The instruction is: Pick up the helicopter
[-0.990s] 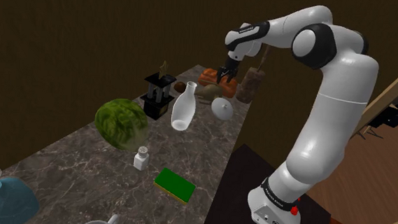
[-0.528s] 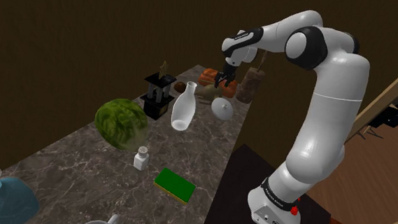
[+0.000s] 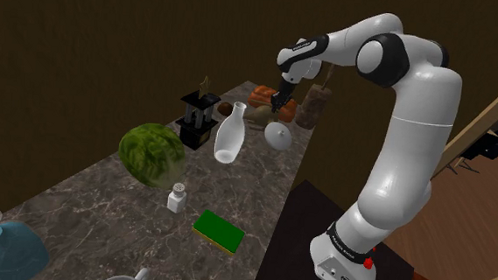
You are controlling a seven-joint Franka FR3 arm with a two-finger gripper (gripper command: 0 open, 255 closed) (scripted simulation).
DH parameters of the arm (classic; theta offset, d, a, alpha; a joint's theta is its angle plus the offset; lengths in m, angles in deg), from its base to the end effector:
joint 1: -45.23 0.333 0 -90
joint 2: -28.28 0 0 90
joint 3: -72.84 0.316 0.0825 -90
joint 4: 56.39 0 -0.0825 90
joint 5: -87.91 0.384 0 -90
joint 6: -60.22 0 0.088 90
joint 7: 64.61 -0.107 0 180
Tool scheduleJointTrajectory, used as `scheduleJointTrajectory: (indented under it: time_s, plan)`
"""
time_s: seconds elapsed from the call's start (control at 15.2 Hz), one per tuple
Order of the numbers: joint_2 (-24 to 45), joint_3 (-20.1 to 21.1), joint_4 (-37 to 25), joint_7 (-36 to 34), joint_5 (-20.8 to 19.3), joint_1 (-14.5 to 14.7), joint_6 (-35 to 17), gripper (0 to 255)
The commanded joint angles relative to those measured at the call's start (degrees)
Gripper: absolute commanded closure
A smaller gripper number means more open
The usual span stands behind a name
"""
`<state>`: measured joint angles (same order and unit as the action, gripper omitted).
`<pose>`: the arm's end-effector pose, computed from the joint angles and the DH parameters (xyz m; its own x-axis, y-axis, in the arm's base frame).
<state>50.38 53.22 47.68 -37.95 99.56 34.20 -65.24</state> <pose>0.5630 -0.3067 0.3393 0.9863 -0.1623 0.0298 -0.1614 -0.9864 -0.0302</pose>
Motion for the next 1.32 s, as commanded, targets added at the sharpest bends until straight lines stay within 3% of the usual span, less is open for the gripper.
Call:
scheduleJointTrajectory:
  time_s: [0.0,1.25]
  plan:
    - [0.0,0.0,0.0,0.0,0.0,0.0,0.0,255]
    - [-4.7,-1.0,-5.5,-1.9,-2.5,0.5,9.9,255]
